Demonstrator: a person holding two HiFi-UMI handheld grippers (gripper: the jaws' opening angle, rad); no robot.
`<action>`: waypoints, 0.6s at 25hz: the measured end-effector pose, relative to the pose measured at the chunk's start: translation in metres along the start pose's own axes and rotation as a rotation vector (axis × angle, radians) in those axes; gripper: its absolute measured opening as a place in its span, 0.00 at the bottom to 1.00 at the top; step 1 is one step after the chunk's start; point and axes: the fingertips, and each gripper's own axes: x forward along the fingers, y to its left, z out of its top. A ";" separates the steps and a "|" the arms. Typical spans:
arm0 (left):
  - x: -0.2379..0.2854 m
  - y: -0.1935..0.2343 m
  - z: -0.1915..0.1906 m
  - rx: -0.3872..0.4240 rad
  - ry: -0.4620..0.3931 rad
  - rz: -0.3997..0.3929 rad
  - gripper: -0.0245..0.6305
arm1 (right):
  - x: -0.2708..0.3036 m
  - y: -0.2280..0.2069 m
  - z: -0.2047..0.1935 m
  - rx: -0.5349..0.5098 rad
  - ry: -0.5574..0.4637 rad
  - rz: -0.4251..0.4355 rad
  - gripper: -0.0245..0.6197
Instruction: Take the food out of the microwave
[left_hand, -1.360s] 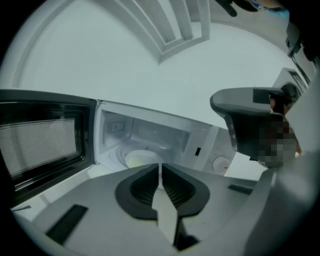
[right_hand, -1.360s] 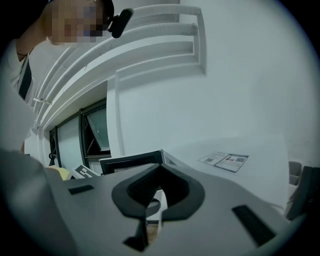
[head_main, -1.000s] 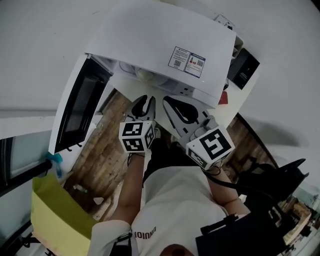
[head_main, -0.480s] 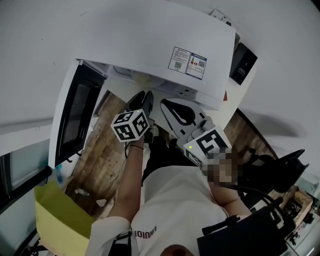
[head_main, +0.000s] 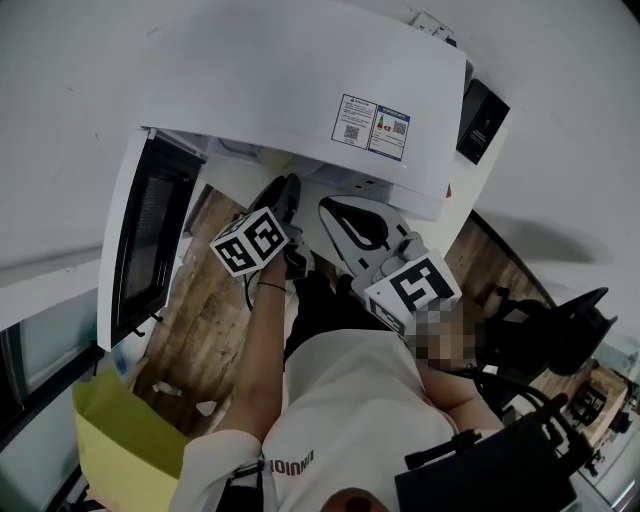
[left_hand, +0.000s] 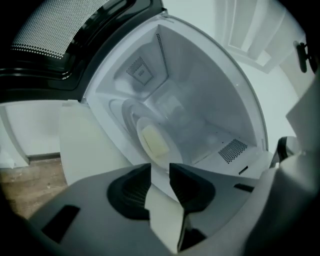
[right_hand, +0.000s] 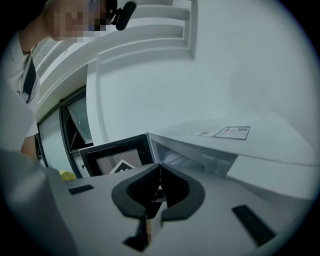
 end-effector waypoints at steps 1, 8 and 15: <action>0.001 0.002 0.000 -0.014 0.000 0.000 0.21 | 0.000 0.000 0.000 0.001 0.002 -0.002 0.07; 0.007 0.000 0.003 -0.126 -0.013 -0.044 0.21 | 0.003 0.000 0.000 0.000 0.008 -0.004 0.07; 0.012 -0.001 0.003 -0.181 -0.016 -0.063 0.21 | 0.006 0.003 0.000 0.001 0.014 0.004 0.07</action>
